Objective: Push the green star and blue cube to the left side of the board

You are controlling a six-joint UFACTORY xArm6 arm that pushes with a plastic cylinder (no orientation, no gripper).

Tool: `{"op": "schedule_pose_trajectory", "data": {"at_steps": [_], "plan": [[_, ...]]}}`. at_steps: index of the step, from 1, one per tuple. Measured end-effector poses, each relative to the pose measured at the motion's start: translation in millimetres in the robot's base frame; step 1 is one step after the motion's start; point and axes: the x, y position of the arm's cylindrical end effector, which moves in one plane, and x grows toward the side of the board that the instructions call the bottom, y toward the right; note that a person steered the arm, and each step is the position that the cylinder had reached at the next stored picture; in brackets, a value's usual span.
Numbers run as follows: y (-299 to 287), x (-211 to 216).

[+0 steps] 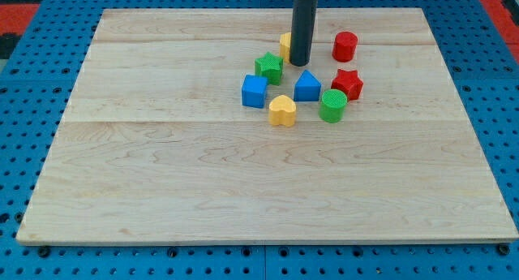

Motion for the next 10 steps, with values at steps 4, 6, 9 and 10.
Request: {"op": "schedule_pose_trajectory", "data": {"at_steps": [4,6,9,10], "plan": [[-24.2,21.0],[-50.5,20.9],[-17.4,42.3],[-22.2,46.4]]}}
